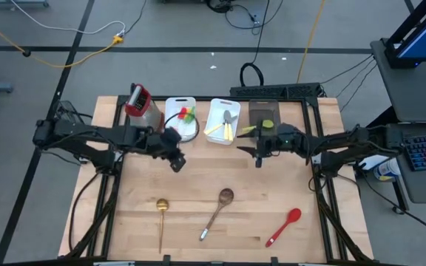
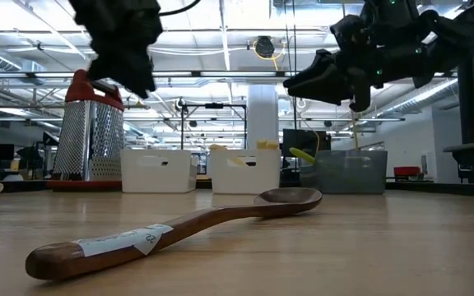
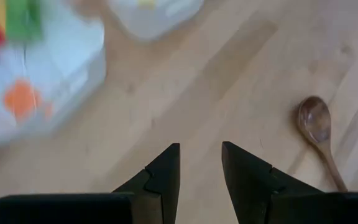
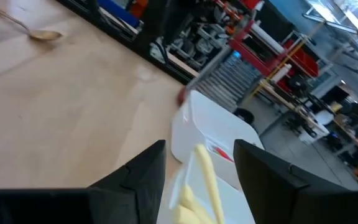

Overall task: Pick & Place Kitchen Items
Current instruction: Put the gold serving spoon into the black bin

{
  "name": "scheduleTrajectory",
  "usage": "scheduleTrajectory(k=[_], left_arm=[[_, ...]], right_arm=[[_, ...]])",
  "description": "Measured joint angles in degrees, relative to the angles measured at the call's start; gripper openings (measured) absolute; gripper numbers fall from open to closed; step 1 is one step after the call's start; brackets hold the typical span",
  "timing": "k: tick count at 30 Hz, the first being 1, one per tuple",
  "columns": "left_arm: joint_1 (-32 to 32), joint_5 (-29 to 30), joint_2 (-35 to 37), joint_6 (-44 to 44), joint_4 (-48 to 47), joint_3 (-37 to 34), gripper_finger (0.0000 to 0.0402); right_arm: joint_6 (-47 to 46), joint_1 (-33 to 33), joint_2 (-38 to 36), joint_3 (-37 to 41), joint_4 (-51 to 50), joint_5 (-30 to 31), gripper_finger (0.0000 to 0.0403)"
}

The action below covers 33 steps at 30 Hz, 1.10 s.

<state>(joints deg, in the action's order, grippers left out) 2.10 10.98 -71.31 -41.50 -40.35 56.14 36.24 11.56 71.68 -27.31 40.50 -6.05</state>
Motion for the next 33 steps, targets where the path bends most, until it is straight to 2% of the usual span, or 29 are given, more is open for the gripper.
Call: scheduleTrajectory(k=[7,10,14,19,21,27,33], left_arm=[[9.8,1.1,-1.2,-19.7,-4.5,0.0,0.0120],[13.5,-0.9,-3.5,-27.3,-5.3,-0.1,0.0120],[18.3,-8.1,-9.5,-37.9,-6.1,-0.1,0.0120],[24.1,-21.5,-17.2,-52.5,-5.8,0.0,0.0120],[26.3,-24.4,-19.9,-57.2,-5.3,0.2,0.0120],[31.0,-24.8,-22.9,-70.6,1.0,0.4,0.0120],[33.1,-24.4,-24.2,-76.4,0.7,0.3,0.0120]], right_arm=[[-1.1,-1.7,0.0,0.0,0.0,0.0,0.0185],[-1.1,-1.9,0.0,0.0,0.0,0.0,0.0185],[-1.9,-1.9,0.0,0.0,0.7,0.0,0.0184],[-3.2,-1.9,0.0,0.0,1.5,0.0,0.0179],[-3.1,-1.9,0.0,0.0,1.9,0.0,0.0177],[-2.7,-1.9,0.0,0.0,1.8,0.0,0.0176],[-4.1,-1.9,0.0,0.0,1.7,0.0,0.0176]])
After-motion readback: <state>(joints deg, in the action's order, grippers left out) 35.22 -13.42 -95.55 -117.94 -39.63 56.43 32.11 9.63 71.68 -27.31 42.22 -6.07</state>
